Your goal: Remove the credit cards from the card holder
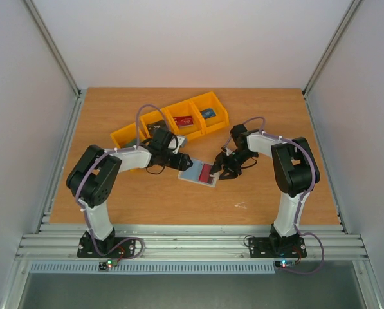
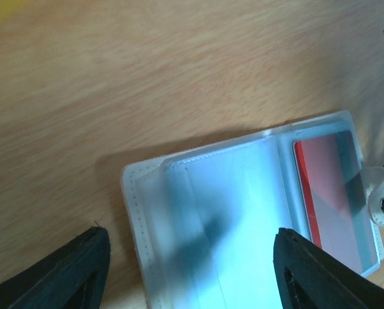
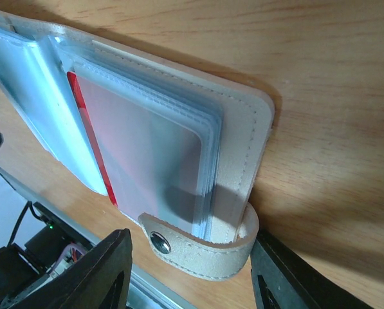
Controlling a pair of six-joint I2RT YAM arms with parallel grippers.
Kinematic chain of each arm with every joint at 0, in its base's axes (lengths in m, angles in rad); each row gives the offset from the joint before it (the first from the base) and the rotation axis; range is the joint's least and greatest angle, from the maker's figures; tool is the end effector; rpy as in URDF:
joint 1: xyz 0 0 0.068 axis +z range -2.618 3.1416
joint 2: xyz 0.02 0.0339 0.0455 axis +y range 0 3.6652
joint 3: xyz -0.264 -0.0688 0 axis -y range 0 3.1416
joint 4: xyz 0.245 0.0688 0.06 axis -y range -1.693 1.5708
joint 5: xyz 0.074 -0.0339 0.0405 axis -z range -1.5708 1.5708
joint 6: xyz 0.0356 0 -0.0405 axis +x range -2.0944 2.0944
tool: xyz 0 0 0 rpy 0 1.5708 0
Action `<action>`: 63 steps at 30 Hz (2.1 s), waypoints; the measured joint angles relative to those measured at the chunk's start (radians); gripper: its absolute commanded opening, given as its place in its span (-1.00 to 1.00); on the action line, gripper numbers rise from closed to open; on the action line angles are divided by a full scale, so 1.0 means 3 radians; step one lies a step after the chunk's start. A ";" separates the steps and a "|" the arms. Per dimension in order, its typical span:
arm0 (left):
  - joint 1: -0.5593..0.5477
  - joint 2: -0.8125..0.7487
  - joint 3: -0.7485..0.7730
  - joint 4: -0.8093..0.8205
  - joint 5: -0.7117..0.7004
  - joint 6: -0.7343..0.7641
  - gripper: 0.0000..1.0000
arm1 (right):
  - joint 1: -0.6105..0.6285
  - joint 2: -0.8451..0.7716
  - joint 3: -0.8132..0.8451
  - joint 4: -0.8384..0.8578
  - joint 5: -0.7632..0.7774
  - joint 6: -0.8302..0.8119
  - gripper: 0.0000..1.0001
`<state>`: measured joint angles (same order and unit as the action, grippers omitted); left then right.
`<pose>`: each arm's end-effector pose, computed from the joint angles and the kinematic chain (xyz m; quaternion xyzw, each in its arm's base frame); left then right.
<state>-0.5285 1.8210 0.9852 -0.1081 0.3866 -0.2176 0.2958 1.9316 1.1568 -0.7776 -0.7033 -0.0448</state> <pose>0.3015 -0.1916 0.1411 0.2031 0.9131 -0.2805 0.2152 0.3110 0.1188 0.1308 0.1622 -0.9246 -0.3428 0.0345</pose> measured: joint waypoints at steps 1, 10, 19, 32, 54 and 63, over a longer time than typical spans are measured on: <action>0.0003 0.0043 0.0011 0.0003 0.0047 -0.0013 0.41 | 0.0000 0.0000 0.0000 0.0001 -0.0001 -0.0001 0.01; 0.0066 0.0350 0.0230 0.0181 0.0628 -0.0062 0.28 | 0.0000 0.0024 0.0006 0.0003 -0.0052 -0.0003 0.00; 0.0062 0.0465 0.0247 0.0301 0.1086 -0.0108 -0.03 | -0.0006 0.0075 0.0069 -0.0071 -0.0066 -0.0008 0.00; 0.0038 0.0469 0.0294 0.0500 0.1457 -0.0127 -1.00 | -0.0033 0.0099 0.0123 -0.0128 -0.0083 -0.0116 0.07; 0.0276 -0.1815 0.0201 0.1292 0.1520 0.0295 -1.00 | -0.0472 -0.2153 0.0637 0.0642 -0.1054 -0.0980 0.88; 0.0273 -0.2070 0.0200 0.1843 0.1582 -0.0167 -0.99 | -0.0275 -0.2093 0.0877 0.0799 -0.1392 -0.1031 0.90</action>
<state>-0.4465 1.1999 1.0451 0.4446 0.8612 -0.2676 0.2134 1.3037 1.4200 -0.5381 -1.1210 -0.3542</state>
